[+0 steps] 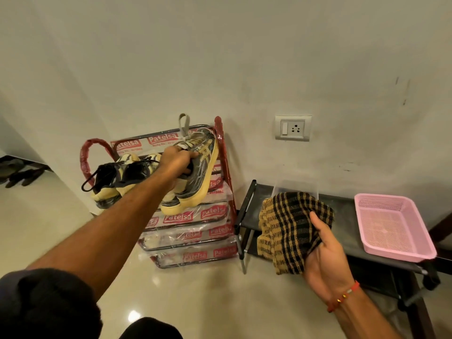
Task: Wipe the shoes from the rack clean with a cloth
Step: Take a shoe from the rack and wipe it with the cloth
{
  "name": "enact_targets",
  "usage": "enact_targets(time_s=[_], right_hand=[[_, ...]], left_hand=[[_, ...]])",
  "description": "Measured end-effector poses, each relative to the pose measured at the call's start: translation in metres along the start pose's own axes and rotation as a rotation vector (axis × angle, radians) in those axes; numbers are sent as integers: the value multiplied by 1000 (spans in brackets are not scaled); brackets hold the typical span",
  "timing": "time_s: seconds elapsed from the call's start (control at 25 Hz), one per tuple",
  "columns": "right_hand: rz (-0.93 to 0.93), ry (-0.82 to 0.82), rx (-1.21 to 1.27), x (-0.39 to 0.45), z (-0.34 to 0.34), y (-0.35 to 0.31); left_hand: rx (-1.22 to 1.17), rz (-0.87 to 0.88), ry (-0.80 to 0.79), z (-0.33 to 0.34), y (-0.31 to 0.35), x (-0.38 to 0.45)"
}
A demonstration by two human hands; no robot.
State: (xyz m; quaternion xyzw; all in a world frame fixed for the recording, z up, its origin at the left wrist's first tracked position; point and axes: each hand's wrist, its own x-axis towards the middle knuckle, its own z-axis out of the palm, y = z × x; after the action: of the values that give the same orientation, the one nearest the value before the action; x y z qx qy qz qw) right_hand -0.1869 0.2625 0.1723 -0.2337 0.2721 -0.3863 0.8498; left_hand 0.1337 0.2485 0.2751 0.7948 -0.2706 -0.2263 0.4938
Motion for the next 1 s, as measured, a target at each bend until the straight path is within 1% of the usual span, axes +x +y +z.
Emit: enact_targets(time_s=[0.12,0.24,0.36,0.44,0.52,0.56,0.64,0.68,0.72,0.76,0.84,1.0], right_hand=[[-25,-1,10,-11,7,-1],[-48,-18,19,-20,14,2],[-154,-34,-33,-22,17,5],[-261,1,-155,-23,16,6],[-394,21,-419,-30,11,9],[-489,-35,-621,-36,6,11],[-653,-327,-1173,-43,-13,15],[-698,-463,-1441,-45,-22,18],[-726,-528,-1642,-45,-29,19],[-740,-518,-1765,-46,-37,20],[-745,-440,-1862,-51,-47,17],[-749,-323,-1862,-55,-50,-10]], left_hand=[[-56,33,-26,-33,2,-47],[-143,-4,-86,-42,-10,-97],[-292,-99,-163,-16,-35,-151],[-394,-184,-189,13,-57,-176],[-417,-231,-238,41,-82,-190],[-429,-240,-266,53,-91,-194],[-455,-228,-320,72,-104,-198],[-461,-211,-345,78,-106,-199],[-456,-200,-366,83,-107,-199],[-445,-190,-395,88,-108,-198],[-439,-180,-440,95,-106,-203],[-406,-63,-481,107,-98,-221]])
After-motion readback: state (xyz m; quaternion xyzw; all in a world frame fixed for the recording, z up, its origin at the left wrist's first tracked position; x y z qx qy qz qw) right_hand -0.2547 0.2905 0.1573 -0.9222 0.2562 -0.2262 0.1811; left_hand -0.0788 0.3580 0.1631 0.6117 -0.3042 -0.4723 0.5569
